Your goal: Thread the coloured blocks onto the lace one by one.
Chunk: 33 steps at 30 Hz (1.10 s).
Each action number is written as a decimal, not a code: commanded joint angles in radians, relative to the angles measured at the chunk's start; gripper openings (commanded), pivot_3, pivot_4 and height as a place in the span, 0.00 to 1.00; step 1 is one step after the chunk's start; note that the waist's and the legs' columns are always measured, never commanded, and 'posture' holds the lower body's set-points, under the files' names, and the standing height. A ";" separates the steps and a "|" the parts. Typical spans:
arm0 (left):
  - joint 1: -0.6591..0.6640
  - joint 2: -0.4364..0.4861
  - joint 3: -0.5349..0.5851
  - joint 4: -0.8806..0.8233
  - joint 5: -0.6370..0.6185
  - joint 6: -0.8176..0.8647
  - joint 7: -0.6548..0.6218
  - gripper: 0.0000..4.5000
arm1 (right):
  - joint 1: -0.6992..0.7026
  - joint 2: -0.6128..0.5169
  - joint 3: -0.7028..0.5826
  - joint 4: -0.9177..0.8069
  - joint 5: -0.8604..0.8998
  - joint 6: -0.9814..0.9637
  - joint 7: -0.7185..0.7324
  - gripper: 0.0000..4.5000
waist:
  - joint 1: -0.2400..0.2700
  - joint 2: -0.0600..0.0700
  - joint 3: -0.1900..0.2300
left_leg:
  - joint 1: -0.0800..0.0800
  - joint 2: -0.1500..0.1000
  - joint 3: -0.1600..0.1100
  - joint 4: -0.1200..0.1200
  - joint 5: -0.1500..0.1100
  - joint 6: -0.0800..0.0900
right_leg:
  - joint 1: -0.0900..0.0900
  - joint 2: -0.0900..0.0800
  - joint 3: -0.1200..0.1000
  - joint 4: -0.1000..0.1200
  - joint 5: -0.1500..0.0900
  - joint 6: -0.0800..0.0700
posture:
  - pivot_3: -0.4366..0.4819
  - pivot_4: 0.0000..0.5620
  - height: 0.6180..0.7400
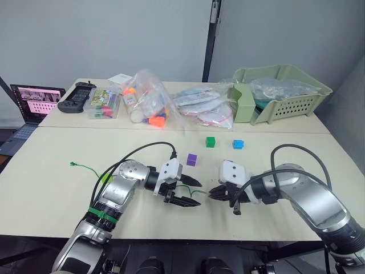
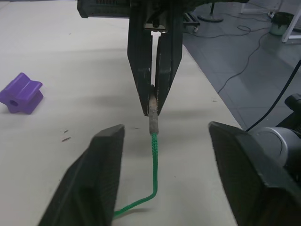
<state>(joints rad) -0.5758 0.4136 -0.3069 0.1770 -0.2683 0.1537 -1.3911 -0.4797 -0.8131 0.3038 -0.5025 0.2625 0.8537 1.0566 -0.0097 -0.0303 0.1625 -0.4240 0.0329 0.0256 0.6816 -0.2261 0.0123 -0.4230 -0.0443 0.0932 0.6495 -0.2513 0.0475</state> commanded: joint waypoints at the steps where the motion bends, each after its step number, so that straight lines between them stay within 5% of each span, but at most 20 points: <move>1: -0.002 -0.010 -0.006 -0.046 -0.003 0.003 0.014 0.67 | -0.016 0.000 -0.011 -0.030 0.025 0.006 -0.006 0.00 | 0.000 0.000 0.000 | 0.000 0.000 0.000 0.000 0.000 0.000 | 0.000 0.000 0.000 0.000 0.000 0.000 | 0.48 0.27 0.95; 8: -0.002 -0.019 -0.012 -0.052 -0.008 0.009 0.027 0.67 | -0.021 -0.004 -0.014 -0.035 0.037 0.016 -0.010 0.00 | -0.002 0.000 0.000 | 0.000 0.000 0.000 0.000 0.000 0.000 | 0.000 0.000 0.000 0.000 0.000 0.000 | 0.48 0.27 0.95; 18: -0.008 -0.021 -0.008 -0.057 -0.025 0.034 0.027 0.00 | -0.027 -0.013 -0.014 -0.036 0.054 0.025 -0.021 0.00 | -0.002 0.000 0.000 | 0.000 0.000 0.000 0.000 0.000 0.000 | 0.000 0.000 0.000 0.000 0.000 0.000 | 0.48 0.27 0.95; 33: -0.021 -0.027 -0.002 -0.050 -0.023 0.041 0.036 0.00 | -0.026 -0.023 -0.020 -0.033 0.067 0.048 -0.036 0.00 | -0.002 0.000 0.000 | 0.000 0.000 0.000 0.000 0.000 0.000 | 0.000 0.000 0.000 0.000 0.000 0.000 | 0.48 0.27 0.95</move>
<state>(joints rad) -0.5775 0.3903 -0.3200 0.1621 -0.2770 0.1968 -1.3544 -0.4922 -0.8272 0.3078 -0.5157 0.3209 0.8857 1.0308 -0.0116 -0.0303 0.1625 -0.4238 0.0331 0.0255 0.6815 -0.2261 0.0123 -0.4229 -0.0442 0.0932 0.6492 -0.2514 0.0475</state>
